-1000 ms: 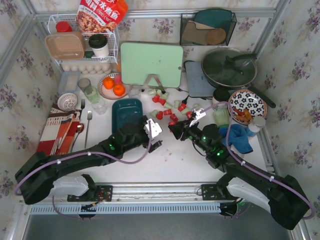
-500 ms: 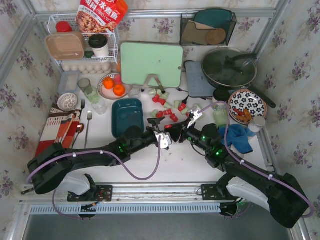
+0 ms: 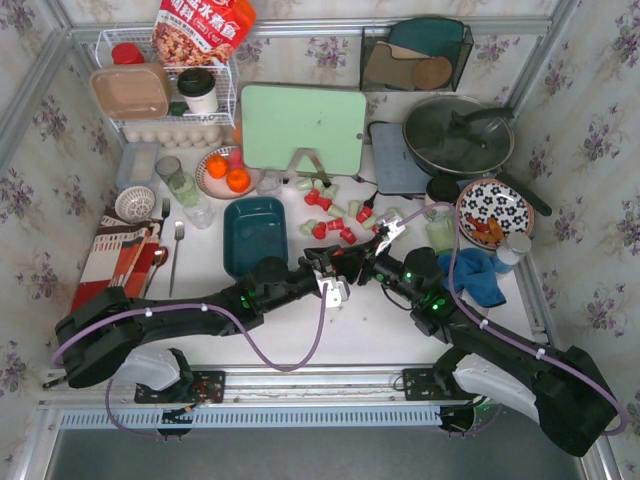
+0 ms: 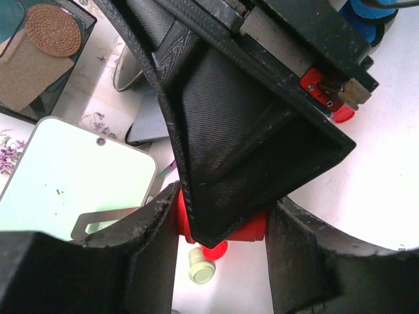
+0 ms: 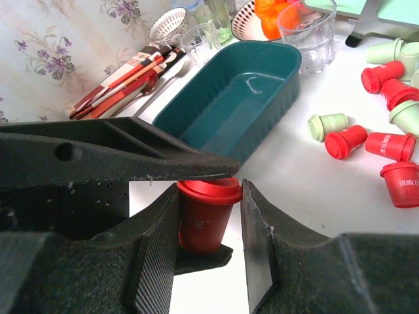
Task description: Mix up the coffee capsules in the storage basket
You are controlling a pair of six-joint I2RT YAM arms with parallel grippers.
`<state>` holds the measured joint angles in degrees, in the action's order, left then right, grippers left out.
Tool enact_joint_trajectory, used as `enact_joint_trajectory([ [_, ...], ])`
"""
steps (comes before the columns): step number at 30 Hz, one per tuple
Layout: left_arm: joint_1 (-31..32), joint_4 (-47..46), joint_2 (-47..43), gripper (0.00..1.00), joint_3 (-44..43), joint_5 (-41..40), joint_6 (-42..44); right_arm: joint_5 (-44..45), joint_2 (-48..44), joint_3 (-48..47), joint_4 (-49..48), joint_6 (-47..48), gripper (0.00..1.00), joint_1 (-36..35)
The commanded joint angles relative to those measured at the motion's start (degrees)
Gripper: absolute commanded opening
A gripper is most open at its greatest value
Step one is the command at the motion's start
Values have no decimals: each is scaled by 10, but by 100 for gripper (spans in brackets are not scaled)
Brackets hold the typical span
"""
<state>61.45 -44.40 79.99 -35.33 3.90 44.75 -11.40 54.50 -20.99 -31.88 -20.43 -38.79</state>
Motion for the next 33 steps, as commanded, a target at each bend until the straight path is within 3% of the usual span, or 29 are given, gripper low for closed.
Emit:
enact_joint_trajectory([
  [1,3,13,-7,46,-11,-11,2,-13,-2,-2,-25,-6,20,-1],
  [7,4,47,-10,35,-23,-28,-5,-9,-12,-2,-18,-3,23,-1],
  [11,3,53,-12,27,-21,-48,-20,-1,-13,-9,0,8,47,-1],
  [13,4,50,-20,23,-13,-61,-39,11,-16,-13,11,13,54,0],
  [24,-1,70,-71,11,25,-160,-147,47,-66,-18,50,19,67,-1],
  [29,-32,201,-103,7,-12,-262,-237,205,-70,-9,89,34,73,-1],
  [33,-108,342,-122,8,-39,-320,-389,336,-26,-27,140,8,75,0],
])
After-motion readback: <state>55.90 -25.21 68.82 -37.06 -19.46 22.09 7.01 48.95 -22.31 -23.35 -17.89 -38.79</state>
